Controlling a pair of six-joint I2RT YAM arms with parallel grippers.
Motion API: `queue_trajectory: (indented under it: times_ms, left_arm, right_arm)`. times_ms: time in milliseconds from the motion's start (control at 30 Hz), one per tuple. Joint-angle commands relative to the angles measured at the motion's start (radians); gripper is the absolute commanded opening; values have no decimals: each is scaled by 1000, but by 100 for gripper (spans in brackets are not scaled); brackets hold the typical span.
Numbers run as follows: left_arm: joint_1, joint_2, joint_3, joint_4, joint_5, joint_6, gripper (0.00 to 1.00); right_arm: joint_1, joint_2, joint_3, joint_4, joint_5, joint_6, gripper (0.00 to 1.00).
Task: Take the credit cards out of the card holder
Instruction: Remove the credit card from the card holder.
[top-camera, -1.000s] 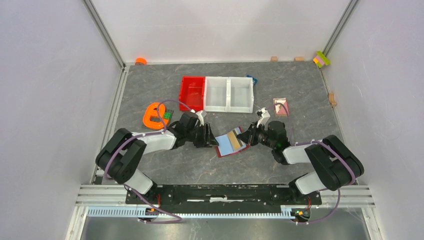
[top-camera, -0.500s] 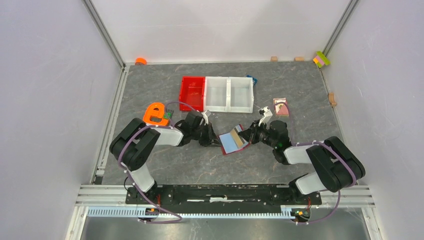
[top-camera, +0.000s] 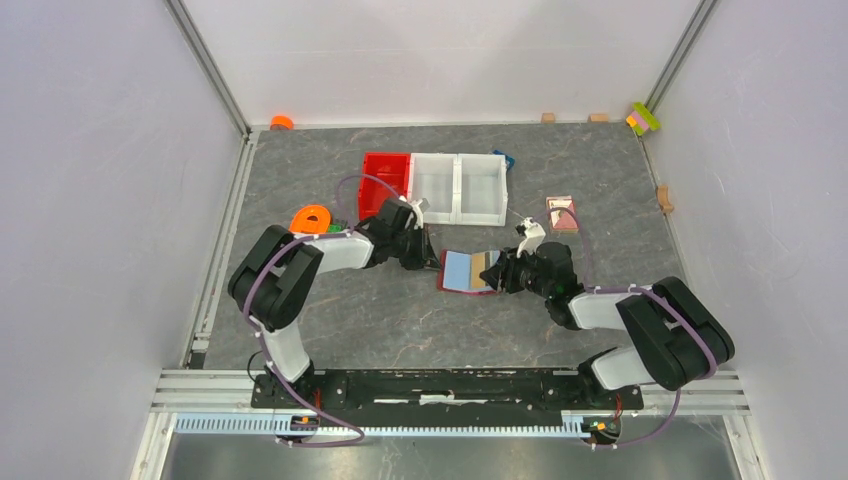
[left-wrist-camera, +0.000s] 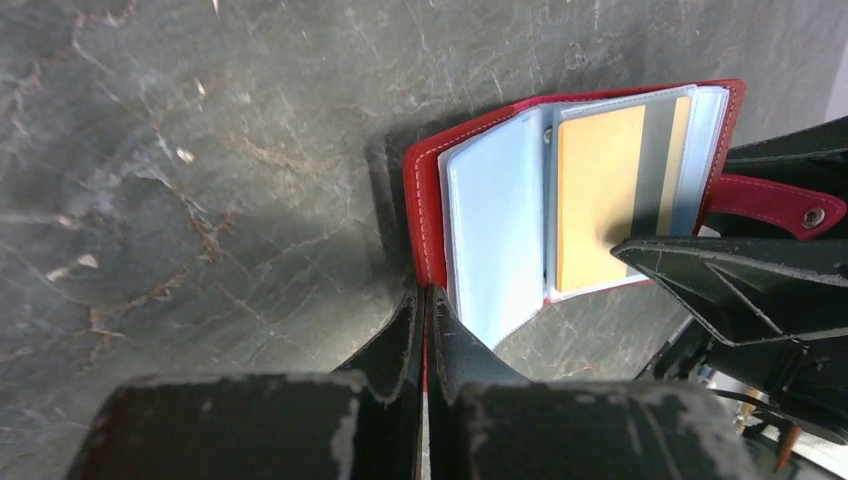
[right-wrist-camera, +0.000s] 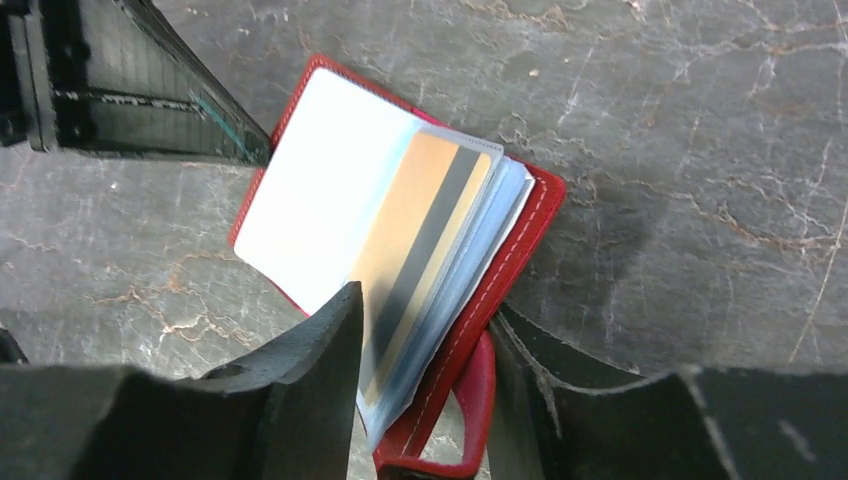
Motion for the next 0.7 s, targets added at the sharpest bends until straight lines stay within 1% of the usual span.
queue_trajectory:
  times_ms: [0, 67, 100, 167, 200, 333, 400, 500, 567, 667]
  left_arm:
    - [4, 30, 72, -99, -47, 126, 2]
    - [4, 30, 78, -108, -61, 139, 2]
    - [5, 27, 80, -108, -68, 148, 2]
    - [4, 16, 80, -113, -81, 162, 2]
    - [4, 10, 79, -112, -82, 171, 2]
    - [4, -3, 67, -107, -89, 188, 2]
    - [4, -3, 57, -95, -88, 196, 2]
    - [4, 1, 49, -79, -93, 205, 2]
    - [4, 3, 51, -74, -94, 207, 2]
    - [4, 2, 55, -82, -98, 213, 2]
  right_arm:
    - [3, -9, 42, -42, 25, -36, 50]
    - [2, -1, 47, -46, 15, -34, 55]
    - [0, -1, 49, -49, 11, -30, 61]
    - [-7, -9, 48, -54, 3, -17, 77]
    - [-10, -8, 47, -55, -4, -12, 83]
    - [-28, 30, 66, -48, -76, 28, 84]
    - [-35, 67, 88, -55, -120, 57, 80]
    - [-44, 108, 99, -18, -175, 125, 66]
    - [-51, 127, 95, 18, -200, 161, 53]
    - [-52, 150, 132, -31, -206, 150, 35]
